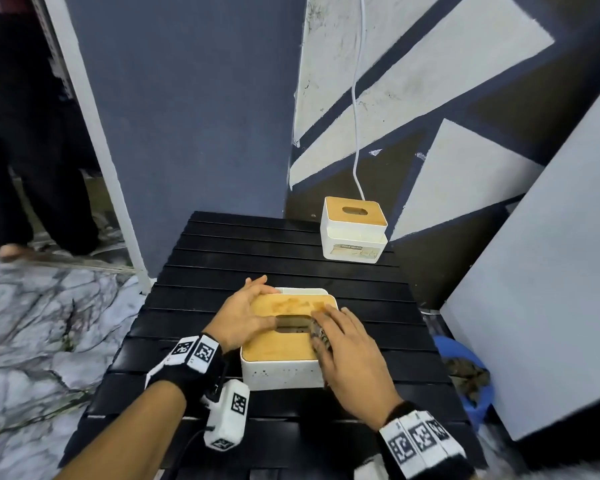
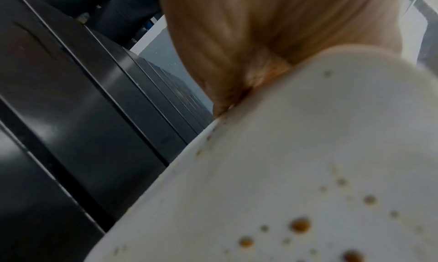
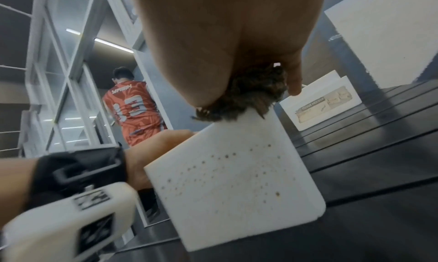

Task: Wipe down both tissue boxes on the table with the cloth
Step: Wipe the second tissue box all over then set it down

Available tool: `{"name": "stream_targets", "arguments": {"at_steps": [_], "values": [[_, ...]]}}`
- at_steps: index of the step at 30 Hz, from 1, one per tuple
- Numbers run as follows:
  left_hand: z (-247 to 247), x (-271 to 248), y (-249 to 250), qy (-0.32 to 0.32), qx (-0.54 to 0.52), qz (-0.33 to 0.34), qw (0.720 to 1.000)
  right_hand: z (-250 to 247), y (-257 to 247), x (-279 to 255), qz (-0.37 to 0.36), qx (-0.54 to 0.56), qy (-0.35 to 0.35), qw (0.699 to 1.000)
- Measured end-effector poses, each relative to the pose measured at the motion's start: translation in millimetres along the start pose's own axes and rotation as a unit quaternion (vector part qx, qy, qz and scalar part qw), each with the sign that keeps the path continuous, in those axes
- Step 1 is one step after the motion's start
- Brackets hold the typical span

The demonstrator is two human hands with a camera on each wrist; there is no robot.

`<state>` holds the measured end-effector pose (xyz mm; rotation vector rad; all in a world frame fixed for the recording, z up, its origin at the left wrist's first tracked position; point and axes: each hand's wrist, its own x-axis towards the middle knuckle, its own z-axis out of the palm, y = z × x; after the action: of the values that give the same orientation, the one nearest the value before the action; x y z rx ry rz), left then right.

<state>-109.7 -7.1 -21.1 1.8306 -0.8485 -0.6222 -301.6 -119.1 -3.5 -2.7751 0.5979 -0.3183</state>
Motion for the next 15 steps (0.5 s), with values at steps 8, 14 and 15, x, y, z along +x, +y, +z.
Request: {"name": "stream_targets", "arguments": {"at_steps": [8, 14, 15], "values": [[7, -2, -6, 0.042, 0.036, 0.013, 0.998, 5, 10, 68, 0.033, 0.028, -0.017, 0.999], [12, -9, -9, 0.108, 0.039, 0.02, 0.993, 9, 7, 17, 0.003, 0.04, 0.024, 0.999], [13, -10, -9, 0.11, 0.041, 0.018, 0.993, 8, 5, 6, -0.002, 0.039, 0.028, 0.999]]}}
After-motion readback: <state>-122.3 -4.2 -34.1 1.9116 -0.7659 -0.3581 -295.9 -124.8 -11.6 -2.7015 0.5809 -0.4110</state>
